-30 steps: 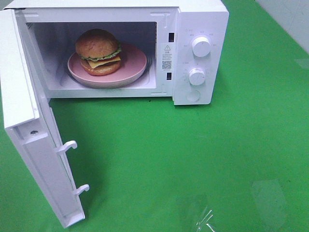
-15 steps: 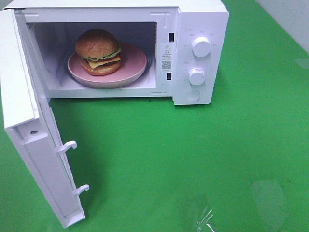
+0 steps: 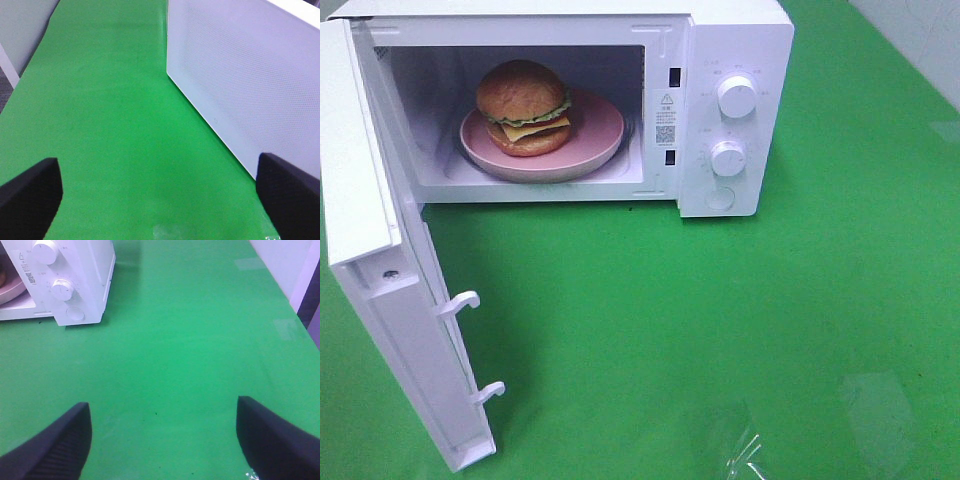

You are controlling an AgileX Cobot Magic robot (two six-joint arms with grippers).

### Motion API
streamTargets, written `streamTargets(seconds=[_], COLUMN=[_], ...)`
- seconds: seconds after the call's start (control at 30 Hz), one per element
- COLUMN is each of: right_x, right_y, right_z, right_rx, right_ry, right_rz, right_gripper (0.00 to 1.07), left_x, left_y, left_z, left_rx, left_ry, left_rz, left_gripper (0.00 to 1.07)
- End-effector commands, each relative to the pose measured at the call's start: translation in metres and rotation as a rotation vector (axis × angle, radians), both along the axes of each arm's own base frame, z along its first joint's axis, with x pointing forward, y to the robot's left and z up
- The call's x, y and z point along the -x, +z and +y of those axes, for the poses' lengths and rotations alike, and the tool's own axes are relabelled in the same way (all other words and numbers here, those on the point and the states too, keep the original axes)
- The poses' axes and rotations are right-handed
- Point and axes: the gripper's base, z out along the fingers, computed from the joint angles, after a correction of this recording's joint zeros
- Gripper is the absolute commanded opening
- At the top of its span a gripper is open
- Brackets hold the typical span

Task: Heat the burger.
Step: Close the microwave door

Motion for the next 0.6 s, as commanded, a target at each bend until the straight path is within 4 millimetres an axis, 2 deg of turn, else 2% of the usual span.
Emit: streamTargets(seconds=[0.03, 0.6], right_x=[0.0039, 0.0039], right_y=[-0.0001, -0.0001], right_z=[-0.0010, -0.0010], right_rx=[0.010, 0.010], right_ry=[-0.003, -0.003], right_rz=[-0.031, -0.031], right_gripper=[0.76, 0.76], left_x=[0.0024, 0.0024], left_y=[0.0002, 0.0002], left_z=[-0.0001, -0.0001], left_rx=[0.004, 0.004], left_ry=[-0.005, -0.005], left_rz=[-0.032, -0.032], left_gripper=[0.97, 0.97])
